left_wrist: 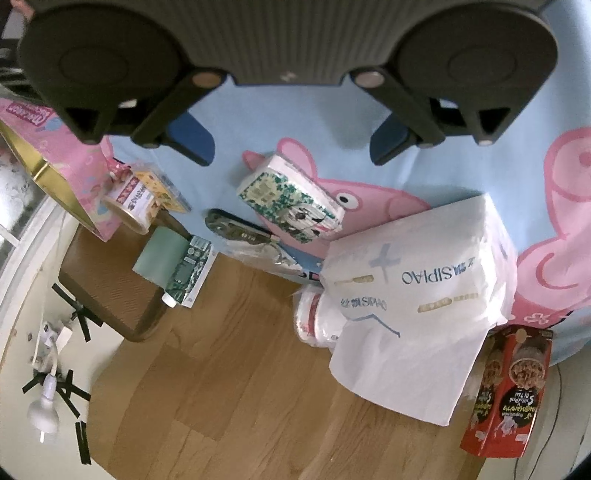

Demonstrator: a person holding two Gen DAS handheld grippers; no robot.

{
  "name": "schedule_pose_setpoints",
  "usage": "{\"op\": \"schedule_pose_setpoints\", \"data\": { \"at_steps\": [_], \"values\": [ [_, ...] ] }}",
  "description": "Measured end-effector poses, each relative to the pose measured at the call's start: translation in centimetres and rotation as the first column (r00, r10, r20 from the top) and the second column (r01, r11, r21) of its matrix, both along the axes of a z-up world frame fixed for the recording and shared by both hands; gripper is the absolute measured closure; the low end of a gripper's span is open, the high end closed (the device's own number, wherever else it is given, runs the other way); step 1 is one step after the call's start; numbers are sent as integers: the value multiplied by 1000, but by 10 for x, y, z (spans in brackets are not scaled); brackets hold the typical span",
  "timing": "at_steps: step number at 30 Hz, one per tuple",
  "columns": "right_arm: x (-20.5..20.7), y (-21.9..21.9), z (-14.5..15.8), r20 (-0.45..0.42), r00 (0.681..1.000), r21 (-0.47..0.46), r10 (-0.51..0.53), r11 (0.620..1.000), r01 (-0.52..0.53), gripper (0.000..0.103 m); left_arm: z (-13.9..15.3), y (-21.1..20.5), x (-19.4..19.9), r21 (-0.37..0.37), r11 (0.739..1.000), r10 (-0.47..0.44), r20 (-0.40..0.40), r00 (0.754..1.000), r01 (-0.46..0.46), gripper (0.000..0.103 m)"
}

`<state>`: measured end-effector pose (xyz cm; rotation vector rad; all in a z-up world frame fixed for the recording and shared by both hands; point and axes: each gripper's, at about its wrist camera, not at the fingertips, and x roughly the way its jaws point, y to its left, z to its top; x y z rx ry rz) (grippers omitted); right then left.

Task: Organize soft objects
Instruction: 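Lower the open right gripper around the cotton swab bag and close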

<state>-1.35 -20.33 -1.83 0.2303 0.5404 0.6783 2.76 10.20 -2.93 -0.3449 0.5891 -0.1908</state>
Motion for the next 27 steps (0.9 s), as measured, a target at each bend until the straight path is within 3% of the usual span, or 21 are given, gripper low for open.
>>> {"op": "schedule_pose_setpoints", "data": {
  "at_steps": [2,5,9,27],
  "values": [
    [-5,-10,-3,8,1000,52,-25,998,25,20,0,-1,1,4,1000,-1,-10,1000,1,9],
    [2,-18,-12,-63,998,95,-28,995,34,19,-1,-2,3,12,1000,-2,-24,1000,2,7],
    [5,-19,-12,-61,998,123,-11,992,18,17,-1,-4,3,28,1000,2,-28,1000,-1,7],
    [-16,2,-9,80,995,-30,57,998,-55,11,-1,-9,5,57,998,-3,-39,999,5,4]
  ]
}}
